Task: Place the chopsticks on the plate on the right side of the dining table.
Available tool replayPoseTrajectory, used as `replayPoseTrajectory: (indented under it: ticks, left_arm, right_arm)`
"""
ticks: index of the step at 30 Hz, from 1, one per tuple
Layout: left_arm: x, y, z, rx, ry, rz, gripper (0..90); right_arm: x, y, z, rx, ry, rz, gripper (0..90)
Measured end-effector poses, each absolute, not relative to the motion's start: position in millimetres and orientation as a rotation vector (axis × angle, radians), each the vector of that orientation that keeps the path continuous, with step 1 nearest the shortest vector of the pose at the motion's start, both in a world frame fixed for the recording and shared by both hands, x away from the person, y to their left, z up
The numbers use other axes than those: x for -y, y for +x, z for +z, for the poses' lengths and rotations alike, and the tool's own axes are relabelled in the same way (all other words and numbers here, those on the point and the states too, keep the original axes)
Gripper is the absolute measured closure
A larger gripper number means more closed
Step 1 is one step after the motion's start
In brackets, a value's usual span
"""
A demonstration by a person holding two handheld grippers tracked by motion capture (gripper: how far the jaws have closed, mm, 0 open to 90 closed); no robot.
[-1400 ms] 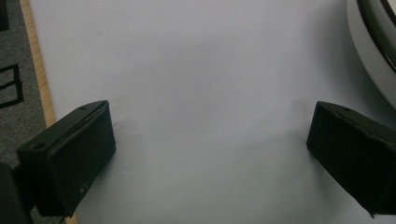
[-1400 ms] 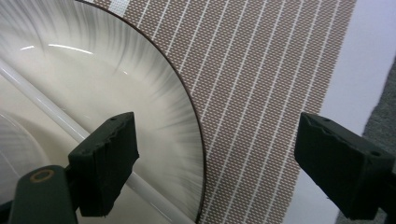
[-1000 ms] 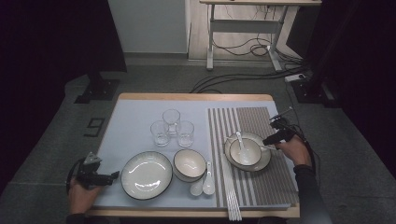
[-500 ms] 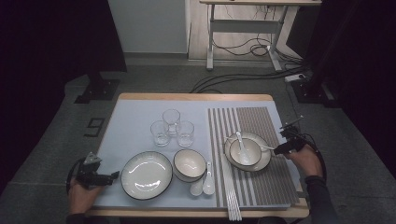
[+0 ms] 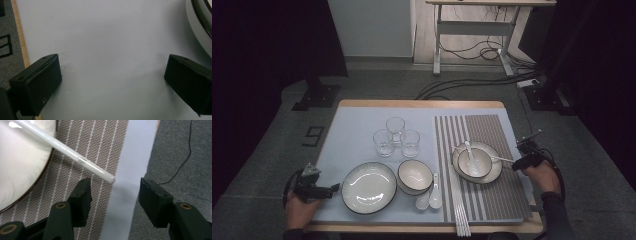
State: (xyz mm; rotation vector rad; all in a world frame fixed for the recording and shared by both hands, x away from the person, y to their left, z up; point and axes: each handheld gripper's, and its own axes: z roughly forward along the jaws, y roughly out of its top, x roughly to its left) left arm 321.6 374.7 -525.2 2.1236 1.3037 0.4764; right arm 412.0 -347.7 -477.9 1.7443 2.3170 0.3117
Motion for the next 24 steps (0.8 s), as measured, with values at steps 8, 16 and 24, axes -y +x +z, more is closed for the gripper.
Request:
replayPoseTrajectory:
  ticks: [8, 16, 24]
  left_arm:
    - [-374.7, 321.6, -525.2, -1.304, 2.123, 0.476, 0.9]
    - [-374.7, 321.6, -525.2, -1.304, 2.123, 0.476, 0.9]
    - [-374.7, 321.6, -525.2, -1.304, 2.124, 0.476, 0.8]
  right_arm:
    - [353.5, 415.8, -479.8, -2.304, 1.771, 0.322, 58.2]
    - [353.0, 421.0, -480.0, -2.297, 1.754, 0.331, 63.4]
    - [351.5, 426.6, -482.1, -2.306, 1.746, 0.332, 67.4]
